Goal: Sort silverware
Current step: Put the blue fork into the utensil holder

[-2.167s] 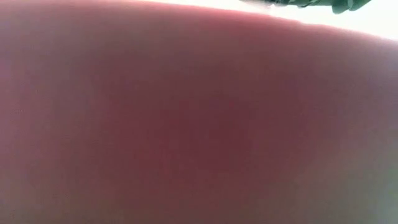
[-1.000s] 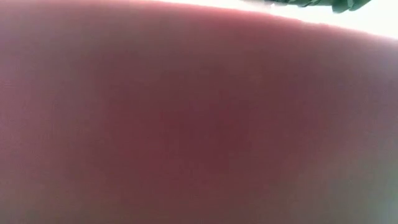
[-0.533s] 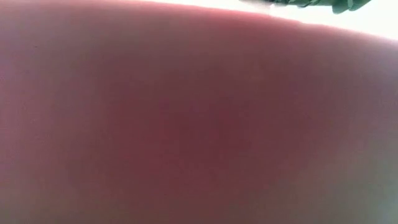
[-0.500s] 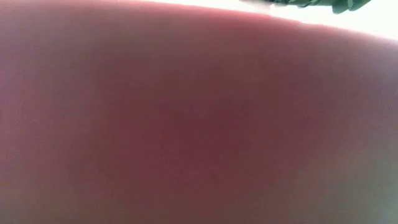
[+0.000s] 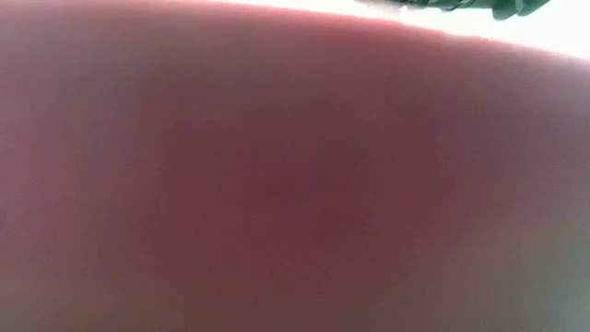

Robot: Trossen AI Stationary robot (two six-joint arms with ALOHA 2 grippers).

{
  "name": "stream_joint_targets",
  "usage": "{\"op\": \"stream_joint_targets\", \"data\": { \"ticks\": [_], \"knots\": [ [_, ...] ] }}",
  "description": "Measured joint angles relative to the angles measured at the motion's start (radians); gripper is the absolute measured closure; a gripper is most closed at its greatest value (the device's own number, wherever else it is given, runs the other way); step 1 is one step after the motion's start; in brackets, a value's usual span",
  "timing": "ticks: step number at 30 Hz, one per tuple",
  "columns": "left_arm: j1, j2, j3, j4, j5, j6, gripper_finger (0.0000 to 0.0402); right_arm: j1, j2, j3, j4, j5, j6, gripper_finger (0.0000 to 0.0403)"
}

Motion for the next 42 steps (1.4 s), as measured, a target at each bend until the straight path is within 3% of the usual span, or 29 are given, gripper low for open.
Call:
{"op": "stream_joint_targets", "data": {
  "ticks": [17,23,33,42],
  "knots": [
    [0.000,0.000,-0.036,0.055,-0.014,-0.106,0.0338,0.000,0.000,0.000,0.000,0.000,0.000,0.0243],
    [0.000,0.000,-0.027,0.055,0.033,-0.105,0.0338,0.000,0.000,0.000,0.000,0.000,0.000,0.0243],
    [0.000,0.000,-0.026,0.036,-0.045,-0.176,0.0338,0.000,0.000,0.000,-0.003,-0.001,-0.004,0.0243],
    [-0.001,0.000,-0.026,0.033,-0.033,-0.209,0.0338,0.000,0.000,0.000,-0.008,-0.001,-0.004,0.0243]
  ]
}}
